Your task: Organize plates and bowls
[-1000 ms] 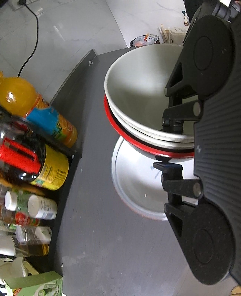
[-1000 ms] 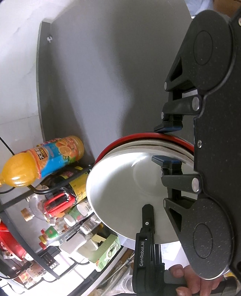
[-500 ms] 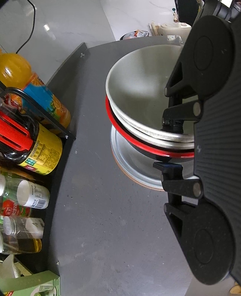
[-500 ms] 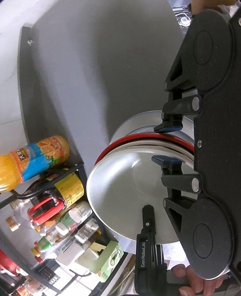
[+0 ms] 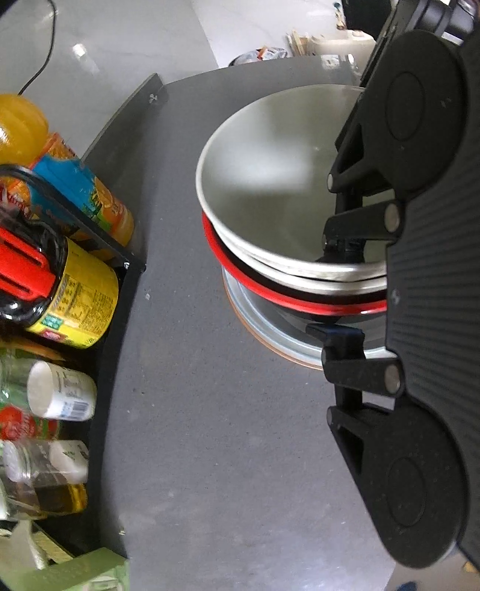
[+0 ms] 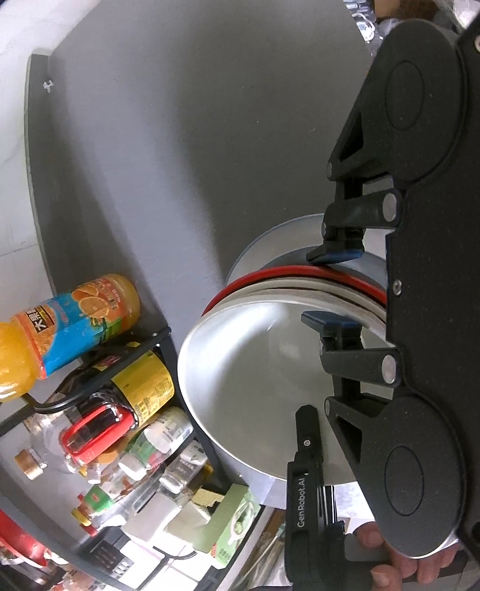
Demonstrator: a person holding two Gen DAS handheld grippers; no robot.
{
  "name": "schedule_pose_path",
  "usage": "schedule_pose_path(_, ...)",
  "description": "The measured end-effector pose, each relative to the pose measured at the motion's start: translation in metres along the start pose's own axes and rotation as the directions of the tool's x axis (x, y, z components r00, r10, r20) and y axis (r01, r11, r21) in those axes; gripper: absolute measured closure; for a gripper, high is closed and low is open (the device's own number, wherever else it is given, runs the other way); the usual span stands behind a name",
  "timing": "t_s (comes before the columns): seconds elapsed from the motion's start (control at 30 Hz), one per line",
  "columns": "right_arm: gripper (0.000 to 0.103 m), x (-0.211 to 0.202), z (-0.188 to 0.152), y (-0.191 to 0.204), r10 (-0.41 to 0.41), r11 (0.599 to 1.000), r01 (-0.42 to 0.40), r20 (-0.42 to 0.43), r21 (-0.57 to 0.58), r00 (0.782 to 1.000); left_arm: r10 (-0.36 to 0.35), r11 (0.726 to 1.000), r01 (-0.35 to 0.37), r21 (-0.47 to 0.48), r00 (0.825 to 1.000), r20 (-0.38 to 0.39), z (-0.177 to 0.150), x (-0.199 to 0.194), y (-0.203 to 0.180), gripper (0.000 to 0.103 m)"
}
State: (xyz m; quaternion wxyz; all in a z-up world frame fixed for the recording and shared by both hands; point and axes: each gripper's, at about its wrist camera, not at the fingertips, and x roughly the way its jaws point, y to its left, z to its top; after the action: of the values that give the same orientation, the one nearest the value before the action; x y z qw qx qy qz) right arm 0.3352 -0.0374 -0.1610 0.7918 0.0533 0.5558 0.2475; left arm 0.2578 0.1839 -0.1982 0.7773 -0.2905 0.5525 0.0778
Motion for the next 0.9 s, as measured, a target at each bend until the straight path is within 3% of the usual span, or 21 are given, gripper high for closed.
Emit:
schedule_pose_path(0.2, 0.067, -0.020, -0.003, -0.010, 0.061, 0.996, -0.064, 0.050, 0.054, 0.997, 0.052, 0.998, -0.052, -0.022, 0.998, 0.017, -0.002, -0.007, -0.007, 0.070)
schedule_pose_path(0.3, 0.050, -0.045, -0.006, -0.014, 0.061, 0.997, -0.067, 0.105, 0.050, 0.993, 0.084, 0.997, -0.083, -0.009, 0.993, 0.078, -0.007, -0.027, -0.015, 0.052)
schedule_pose_path(0.37, 0.047, -0.063, -0.009, -0.018, 0.052, 0.998, -0.058, 0.139, 0.037, 0.989, 0.101, 0.995, -0.103, 0.008, 0.988, 0.121, -0.012, -0.042, -0.022, 0.044)
schedule_pose_path(0.6, 0.023, -0.130, -0.035, -0.040, 0.019, 0.999, -0.027, 0.259, 0.025, 0.966, 0.100, 0.993, -0.112, 0.045, 0.971, 0.218, -0.048, -0.084, -0.051, 0.028)
schedule_pose_path(0.9, 0.015, -0.187, -0.077, -0.059, -0.010, 1.000, 0.003, 0.327, 0.021, 0.945, 0.101, 0.991, -0.122, 0.057, 0.952, 0.290, -0.109, -0.121, -0.074, 0.017)
